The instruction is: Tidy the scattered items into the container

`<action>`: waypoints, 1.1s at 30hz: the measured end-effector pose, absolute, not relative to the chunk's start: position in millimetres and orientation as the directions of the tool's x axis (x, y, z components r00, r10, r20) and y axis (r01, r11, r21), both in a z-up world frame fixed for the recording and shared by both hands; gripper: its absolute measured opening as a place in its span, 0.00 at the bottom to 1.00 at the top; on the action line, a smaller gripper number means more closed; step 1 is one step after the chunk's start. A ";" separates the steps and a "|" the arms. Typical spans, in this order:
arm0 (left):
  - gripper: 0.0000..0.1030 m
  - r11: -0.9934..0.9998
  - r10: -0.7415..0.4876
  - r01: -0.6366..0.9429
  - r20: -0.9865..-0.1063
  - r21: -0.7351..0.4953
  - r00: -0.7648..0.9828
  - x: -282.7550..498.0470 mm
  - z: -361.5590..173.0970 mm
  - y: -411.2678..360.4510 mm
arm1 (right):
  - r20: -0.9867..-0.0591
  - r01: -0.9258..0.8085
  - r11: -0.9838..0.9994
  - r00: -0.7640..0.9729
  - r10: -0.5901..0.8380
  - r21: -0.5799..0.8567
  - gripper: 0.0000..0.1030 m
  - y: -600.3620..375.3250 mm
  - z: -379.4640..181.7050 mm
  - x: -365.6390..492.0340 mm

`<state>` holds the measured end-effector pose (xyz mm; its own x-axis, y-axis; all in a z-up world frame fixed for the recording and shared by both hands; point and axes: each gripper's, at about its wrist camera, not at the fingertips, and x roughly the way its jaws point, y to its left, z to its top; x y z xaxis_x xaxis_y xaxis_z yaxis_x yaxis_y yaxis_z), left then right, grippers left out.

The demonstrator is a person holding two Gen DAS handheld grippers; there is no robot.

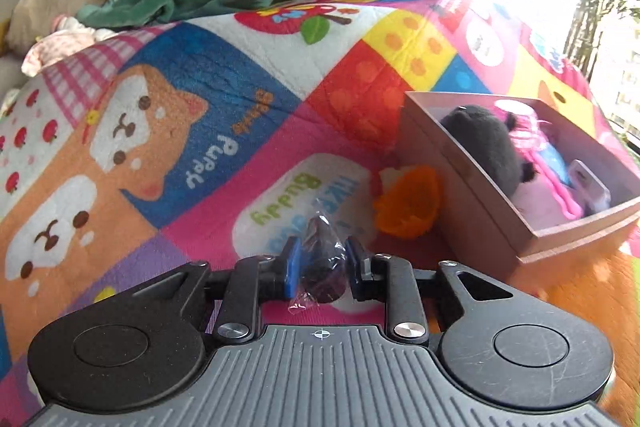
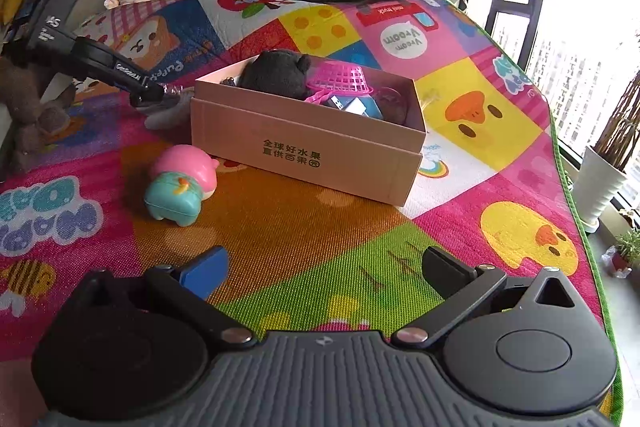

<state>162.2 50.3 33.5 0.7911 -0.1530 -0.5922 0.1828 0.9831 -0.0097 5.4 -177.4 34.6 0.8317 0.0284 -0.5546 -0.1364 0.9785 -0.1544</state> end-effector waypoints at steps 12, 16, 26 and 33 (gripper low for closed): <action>0.53 0.954 -0.290 0.266 -0.636 -0.135 0.715 43.0 16.6 50.0 | -0.545 -0.294 0.946 0.820 0.176 -0.137 0.91 -134.2 51.6 14.0; 0.81 0.955 -0.291 0.252 -0.638 -0.154 0.713 41.3 13.9 52.5 | -0.585 -0.335 0.942 0.768 0.260 -0.021 0.81 -125.1 59.2 39.6; 1.00 0.968 -0.246 0.222 -0.648 -0.121 0.721 33.6 8.4 38.6 | -0.689 -0.304 0.945 0.658 0.302 0.123 0.48 -126.0 42.2 77.7; 1.00 0.951 -0.305 0.259 -0.639 -0.168 0.706 42.9 13.8 23.1 | -0.645 -0.218 0.976 0.746 0.165 -0.003 0.47 -165.2 47.0 37.3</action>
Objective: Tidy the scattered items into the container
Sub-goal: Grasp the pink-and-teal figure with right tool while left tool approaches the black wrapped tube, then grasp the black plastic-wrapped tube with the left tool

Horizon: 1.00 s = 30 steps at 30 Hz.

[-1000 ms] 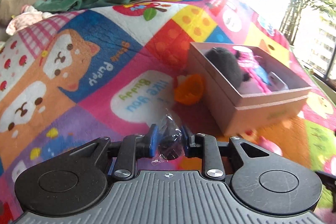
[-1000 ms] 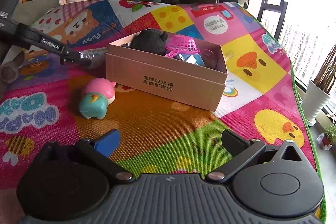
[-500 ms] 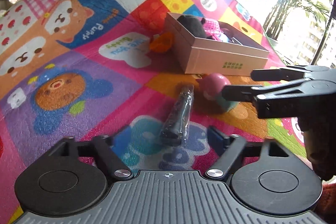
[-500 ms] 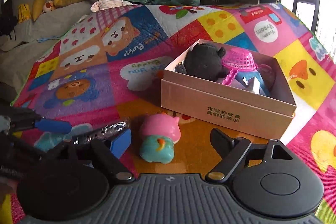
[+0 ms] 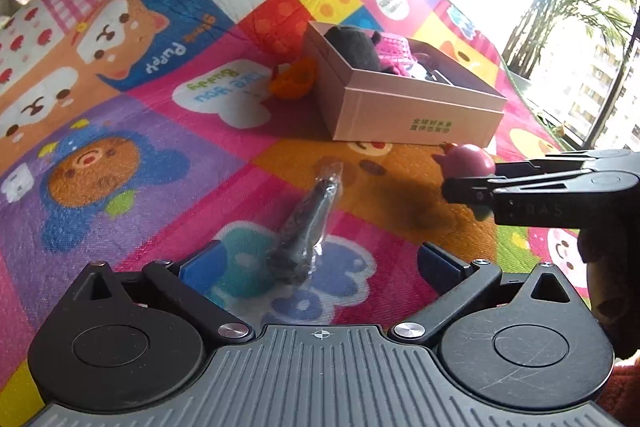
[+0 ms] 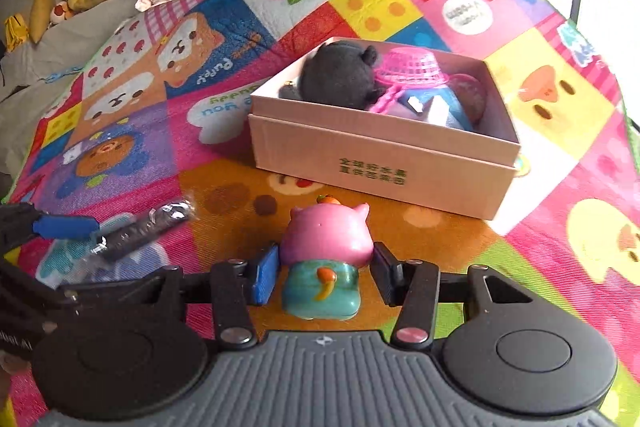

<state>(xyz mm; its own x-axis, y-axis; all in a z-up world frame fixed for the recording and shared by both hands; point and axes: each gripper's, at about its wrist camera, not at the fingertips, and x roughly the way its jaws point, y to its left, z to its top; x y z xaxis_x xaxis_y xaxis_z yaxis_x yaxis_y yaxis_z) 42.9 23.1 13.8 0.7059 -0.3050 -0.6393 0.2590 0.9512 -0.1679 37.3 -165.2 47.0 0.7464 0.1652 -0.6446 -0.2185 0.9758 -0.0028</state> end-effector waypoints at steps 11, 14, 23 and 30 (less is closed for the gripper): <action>1.00 0.913 -0.342 0.404 -0.639 -0.052 0.689 43.3 12.6 -37.2 | -0.612 0.031 0.998 0.789 -0.055 -0.049 0.86 -225.0 32.9 18.3; 1.00 0.934 -0.272 0.358 -0.682 -0.017 0.679 44.0 4.6 -24.1 | -0.624 0.038 0.999 0.780 -0.051 -0.035 0.89 -227.0 25.4 19.1; 1.00 0.964 -0.189 0.264 -0.738 -0.016 0.648 53.0 7.7 2.3 | -0.646 0.058 0.998 0.762 -0.042 0.004 1.00 -228.6 19.4 24.7; 1.00 0.965 -0.149 0.262 -0.789 0.016 0.596 56.0 10.9 -3.0 | -0.647 0.059 0.998 0.762 -0.036 0.014 1.00 -229.0 18.5 25.4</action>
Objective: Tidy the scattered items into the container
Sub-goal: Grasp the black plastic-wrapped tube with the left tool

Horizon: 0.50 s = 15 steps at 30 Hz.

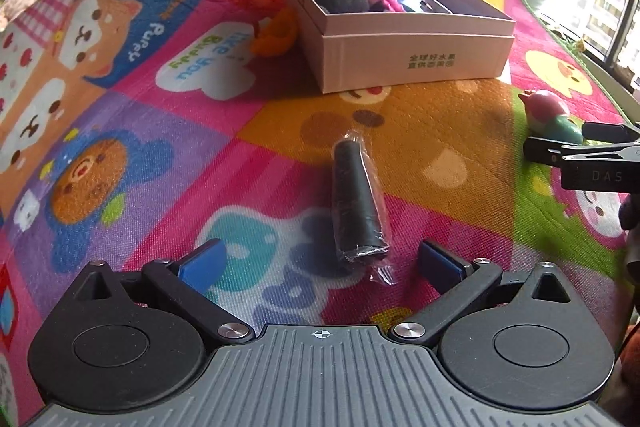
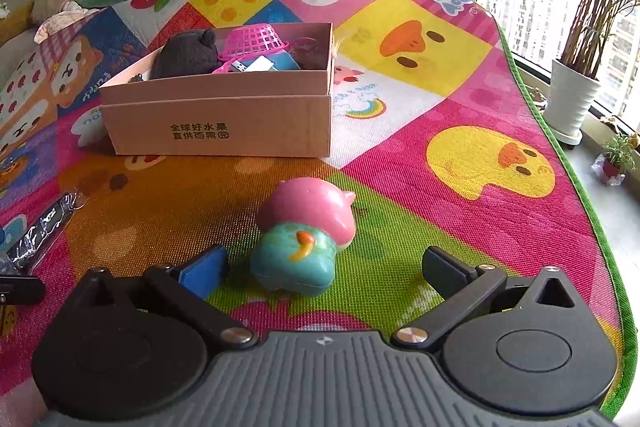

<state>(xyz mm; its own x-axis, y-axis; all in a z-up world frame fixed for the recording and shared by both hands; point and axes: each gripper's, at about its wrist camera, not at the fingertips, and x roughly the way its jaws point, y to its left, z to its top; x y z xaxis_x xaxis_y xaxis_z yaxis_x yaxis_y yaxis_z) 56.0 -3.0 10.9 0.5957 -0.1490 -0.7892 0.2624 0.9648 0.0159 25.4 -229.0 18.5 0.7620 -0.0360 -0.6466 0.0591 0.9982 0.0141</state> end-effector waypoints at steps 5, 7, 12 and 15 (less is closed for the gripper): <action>1.00 0.990 -0.063 0.142 -0.808 0.025 0.585 53.6 14.3 -10.2 | -0.647 0.060 0.998 0.762 -0.037 0.013 1.00 -229.2 18.5 25.2; 1.00 0.993 -0.049 0.112 -0.800 0.023 0.598 48.9 13.7 -9.8 | -0.647 0.060 0.998 0.762 -0.037 0.013 1.00 -229.4 18.7 25.3; 1.00 0.994 -0.053 0.109 -0.785 0.019 0.617 44.9 12.4 -8.3 | -0.647 0.060 0.998 0.762 -0.037 0.013 1.00 -229.4 18.8 25.4; 1.00 0.992 -0.070 0.126 -0.776 0.012 0.626 42.8 11.3 -6.1 | -0.647 0.060 0.998 0.762 -0.036 0.014 1.00 -229.7 18.9 25.4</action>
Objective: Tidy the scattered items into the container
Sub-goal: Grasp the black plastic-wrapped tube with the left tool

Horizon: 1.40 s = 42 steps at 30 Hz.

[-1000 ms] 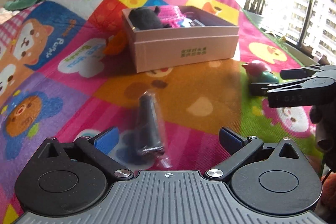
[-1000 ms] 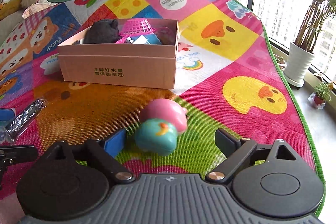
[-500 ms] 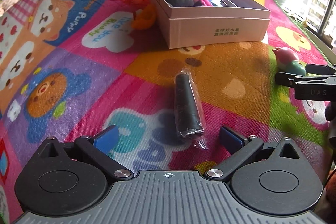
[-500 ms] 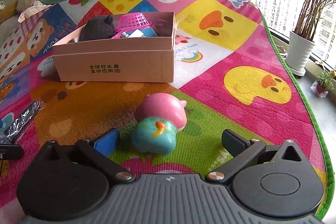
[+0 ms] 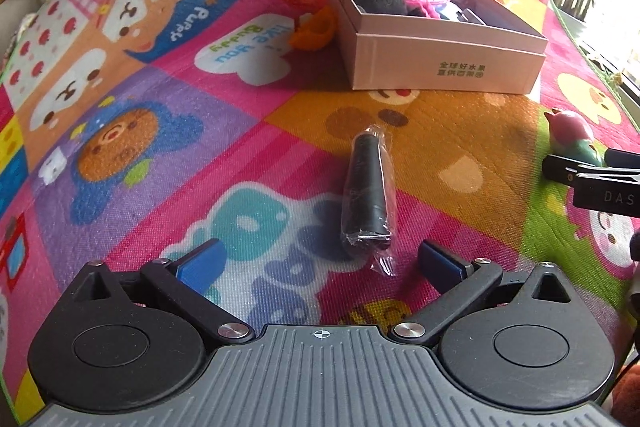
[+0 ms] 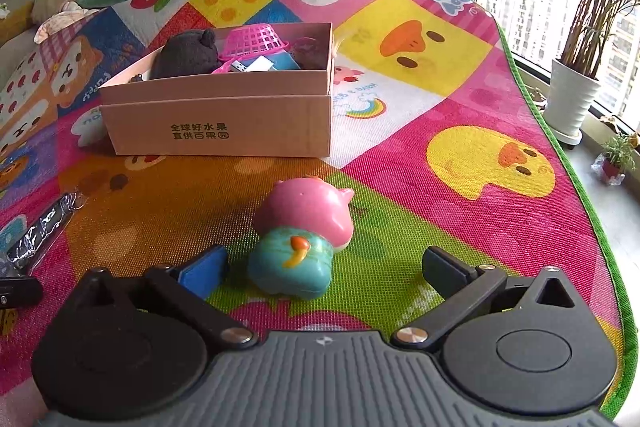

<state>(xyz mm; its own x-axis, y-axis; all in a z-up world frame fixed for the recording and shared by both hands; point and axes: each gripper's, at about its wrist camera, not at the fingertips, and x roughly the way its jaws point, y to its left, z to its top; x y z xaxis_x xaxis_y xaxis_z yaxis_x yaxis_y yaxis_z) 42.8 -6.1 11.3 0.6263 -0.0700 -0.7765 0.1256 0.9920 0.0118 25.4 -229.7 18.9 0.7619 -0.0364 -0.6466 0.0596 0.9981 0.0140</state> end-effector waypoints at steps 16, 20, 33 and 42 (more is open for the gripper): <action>1.00 0.970 -0.109 0.234 -0.725 0.073 0.680 45.7 9.7 -1.5 | -0.645 0.059 0.998 0.763 -0.036 0.015 1.00 -230.2 19.4 25.0; 1.00 0.951 0.044 0.173 -0.669 0.255 0.742 64.8 13.6 15.0 | -0.645 0.059 0.998 0.763 -0.036 0.014 1.00 -230.2 19.4 24.9; 1.00 0.981 -0.189 0.177 -0.644 -0.083 0.742 66.3 28.3 35.4 | -0.645 0.060 0.998 0.763 -0.036 0.015 1.00 -230.4 19.1 24.7; 1.00 0.979 -0.131 0.203 -0.781 -0.006 0.611 71.5 11.1 -16.9 | -0.643 0.058 0.998 0.765 -0.033 0.018 1.00 -230.2 19.6 24.8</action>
<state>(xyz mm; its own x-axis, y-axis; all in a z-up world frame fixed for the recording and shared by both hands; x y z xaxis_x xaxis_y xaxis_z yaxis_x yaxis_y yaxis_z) 71.5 -16.9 11.1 0.6107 -0.1313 -0.7809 0.2035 0.9791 -0.0055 24.8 -230.2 19.6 0.7652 -0.0329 -0.6429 0.0584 0.9981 0.0185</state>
